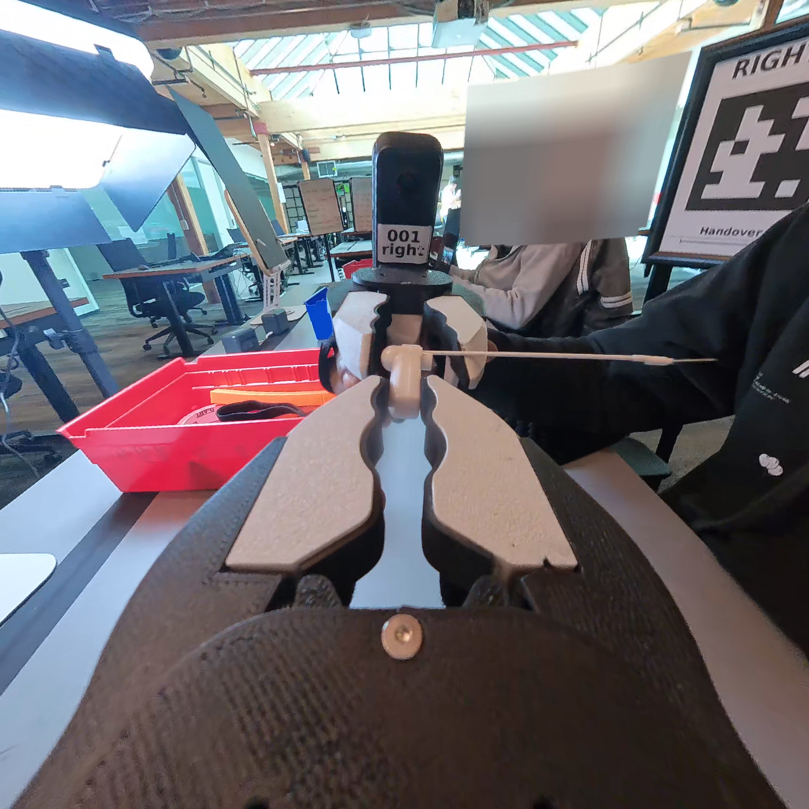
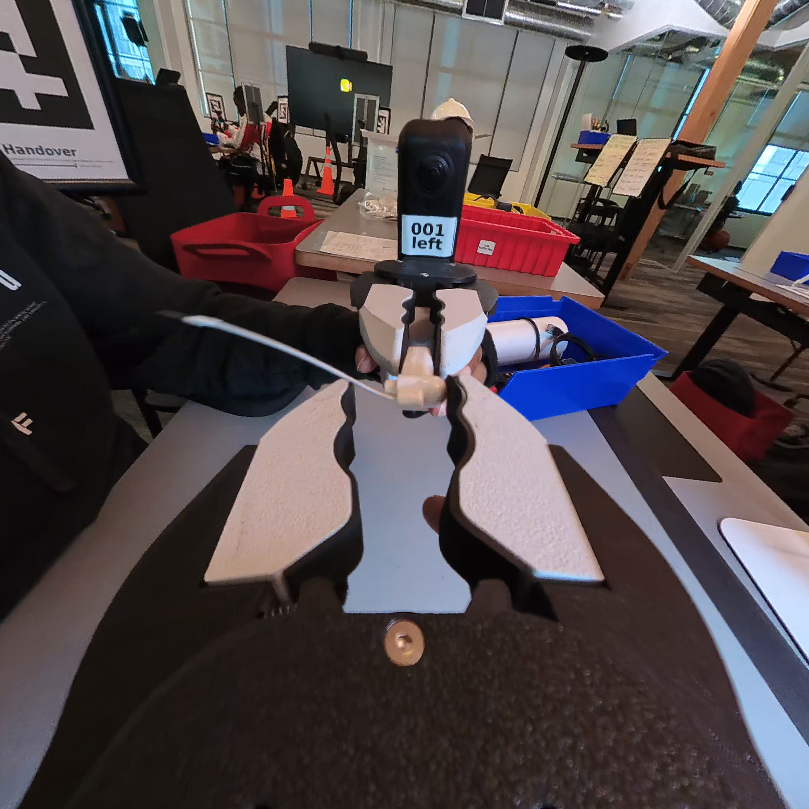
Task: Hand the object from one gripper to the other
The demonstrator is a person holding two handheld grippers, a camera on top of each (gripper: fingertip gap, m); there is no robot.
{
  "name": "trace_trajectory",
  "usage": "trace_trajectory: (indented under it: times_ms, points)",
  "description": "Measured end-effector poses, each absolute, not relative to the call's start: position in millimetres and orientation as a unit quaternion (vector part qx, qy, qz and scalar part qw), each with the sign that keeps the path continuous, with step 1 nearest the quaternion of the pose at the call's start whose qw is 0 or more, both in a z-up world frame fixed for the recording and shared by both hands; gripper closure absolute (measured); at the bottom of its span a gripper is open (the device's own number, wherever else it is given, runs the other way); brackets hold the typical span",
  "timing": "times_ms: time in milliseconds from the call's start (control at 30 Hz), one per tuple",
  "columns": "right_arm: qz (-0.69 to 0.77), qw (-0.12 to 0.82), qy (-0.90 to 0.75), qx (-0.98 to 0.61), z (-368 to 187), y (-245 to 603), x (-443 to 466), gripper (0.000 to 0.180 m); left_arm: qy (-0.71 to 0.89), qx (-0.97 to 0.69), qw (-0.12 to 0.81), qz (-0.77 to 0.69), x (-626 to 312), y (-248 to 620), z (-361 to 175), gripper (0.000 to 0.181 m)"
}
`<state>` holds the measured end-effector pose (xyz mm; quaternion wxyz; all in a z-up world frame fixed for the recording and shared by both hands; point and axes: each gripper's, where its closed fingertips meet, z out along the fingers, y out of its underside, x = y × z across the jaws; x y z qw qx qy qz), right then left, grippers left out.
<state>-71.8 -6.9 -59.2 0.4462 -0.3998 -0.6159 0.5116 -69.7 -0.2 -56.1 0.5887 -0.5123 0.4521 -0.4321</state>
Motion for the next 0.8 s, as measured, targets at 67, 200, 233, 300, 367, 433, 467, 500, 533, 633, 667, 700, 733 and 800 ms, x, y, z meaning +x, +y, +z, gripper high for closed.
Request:
trace_trajectory:
  times_ms: [67,200,233,300,367,433,467,500,533,633,667,700,733,800]
  points:
    - [0.511,0.456,-0.61,-0.399,-58,-6,-74,0.144,0.456,-0.511,0.594,-0.421,-69,0,-56,0.167]
    - [0.514,0.447,-0.612,-0.402,-58,-7,-73,0.142,0.465,-0.509,0.599,-0.407,-70,-1,-57,0.167]
    - [0.52,0.438,-0.613,-0.402,-58,-9,-71,0.141,0.465,-0.508,0.599,-0.41,-70,-1,-56,0.167]
    - [0.544,0.409,-0.611,-0.404,-58,-13,-68,0.132,0.469,-0.506,0.599,-0.406,-70,-1,-58,0.167]
    - [0.565,0.383,-0.61,-0.403,-59,-17,-67,0.129,0.474,-0.503,0.598,-0.405,-69,-3,-59,0.167]
    - [0.575,0.367,-0.615,-0.396,-61,-23,-66,0.123,0.478,-0.5,0.595,-0.408,-68,-4,-60,0.167]
    - [0.582,0.358,-0.616,-0.393,-61,-25,-65,0.121,0.481,-0.498,0.593,-0.411,-68,-6,-61,0.167]
    - [0.587,0.353,-0.615,-0.391,-61,-27,-65,0.119,0.482,-0.497,0.592,-0.413,-68,-6,-61,0.167]
    - [0.586,0.354,-0.615,-0.391,-61,-26,-65,0.12,0.482,-0.497,0.591,-0.413,-68,-6,-61,0.167]
    - [0.589,0.355,-0.614,-0.387,-61,-28,-65,0.122,0.486,-0.494,0.591,-0.413,-68,-7,-61,0.167]
    - [0.589,0.355,-0.613,-0.388,-61,-27,-66,0.123,0.487,-0.493,0.591,-0.412,-68,-8,-61,0.167]
    - [0.587,0.358,-0.614,-0.388,-61,-27,-67,0.124,0.489,-0.493,0.592,-0.408,-68,-8,-62,0.167]
    - [0.588,0.359,-0.612,-0.389,-61,-27,-67,0.124,0.491,-0.492,0.594,-0.405,-68,-8,-62,0.167]
    - [0.586,0.366,-0.607,-0.392,-61,-24,-69,0.129,0.494,-0.492,0.597,-0.398,-69,-8,-62,0.167]
